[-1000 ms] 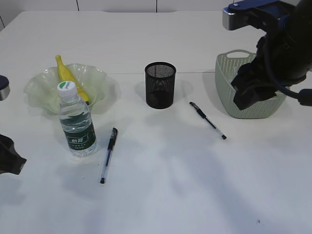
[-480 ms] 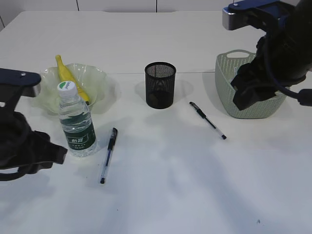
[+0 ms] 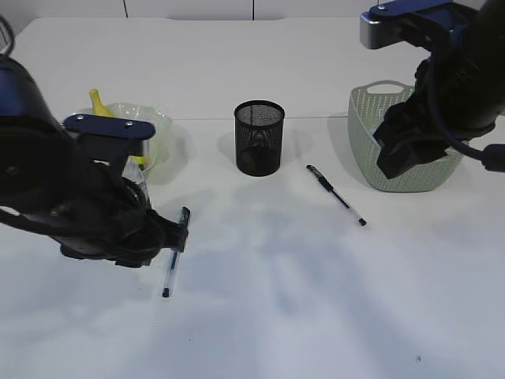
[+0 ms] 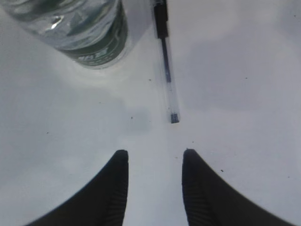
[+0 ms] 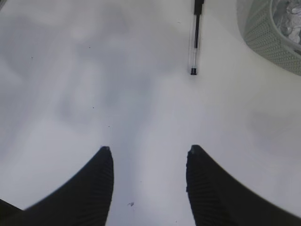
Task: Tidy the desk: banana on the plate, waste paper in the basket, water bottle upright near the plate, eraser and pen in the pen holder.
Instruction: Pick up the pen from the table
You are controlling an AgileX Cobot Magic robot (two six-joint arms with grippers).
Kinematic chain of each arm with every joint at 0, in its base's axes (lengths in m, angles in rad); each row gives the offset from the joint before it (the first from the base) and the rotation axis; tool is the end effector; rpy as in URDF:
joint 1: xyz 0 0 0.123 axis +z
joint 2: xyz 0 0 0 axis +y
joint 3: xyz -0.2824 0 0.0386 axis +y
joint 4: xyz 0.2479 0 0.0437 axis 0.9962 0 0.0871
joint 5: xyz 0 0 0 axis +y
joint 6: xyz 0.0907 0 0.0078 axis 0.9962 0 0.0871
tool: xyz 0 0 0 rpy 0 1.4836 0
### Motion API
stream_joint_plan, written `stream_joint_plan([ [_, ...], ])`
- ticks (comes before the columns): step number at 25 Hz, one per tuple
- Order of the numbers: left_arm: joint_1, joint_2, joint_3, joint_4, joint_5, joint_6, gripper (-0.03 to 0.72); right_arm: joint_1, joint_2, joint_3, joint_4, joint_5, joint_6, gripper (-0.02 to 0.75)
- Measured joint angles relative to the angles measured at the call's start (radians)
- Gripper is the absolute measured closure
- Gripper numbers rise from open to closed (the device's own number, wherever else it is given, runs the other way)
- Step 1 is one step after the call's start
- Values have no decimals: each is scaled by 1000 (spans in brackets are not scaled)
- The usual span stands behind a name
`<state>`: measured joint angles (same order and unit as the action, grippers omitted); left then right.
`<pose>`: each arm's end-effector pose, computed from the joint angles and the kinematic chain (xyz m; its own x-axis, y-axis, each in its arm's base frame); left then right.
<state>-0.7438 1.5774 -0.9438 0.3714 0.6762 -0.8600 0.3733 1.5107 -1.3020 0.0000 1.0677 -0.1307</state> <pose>0.2341 -0.1873 0.2113 -0.8963 0.1160 -0.4280 0.1386 0.9901 -0.0218 0.2858 0.1119 0.3141 -0.8093 -0.4569 -0.3692 -0.4742 0.8791 -0.0485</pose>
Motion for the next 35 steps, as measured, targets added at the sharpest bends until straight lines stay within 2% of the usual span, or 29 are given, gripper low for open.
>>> stream_joint_plan([
  [11,-12,165,-128,-6,42,-61,423,0,0,0,0,0,0,359],
  [17,-12,223,-139,-44,47,-65,423,0,0,0,0,0,0,360],
  [35,-1,319,-139,-44,-63,-69,423,0,0,0,26,4,0,359],
])
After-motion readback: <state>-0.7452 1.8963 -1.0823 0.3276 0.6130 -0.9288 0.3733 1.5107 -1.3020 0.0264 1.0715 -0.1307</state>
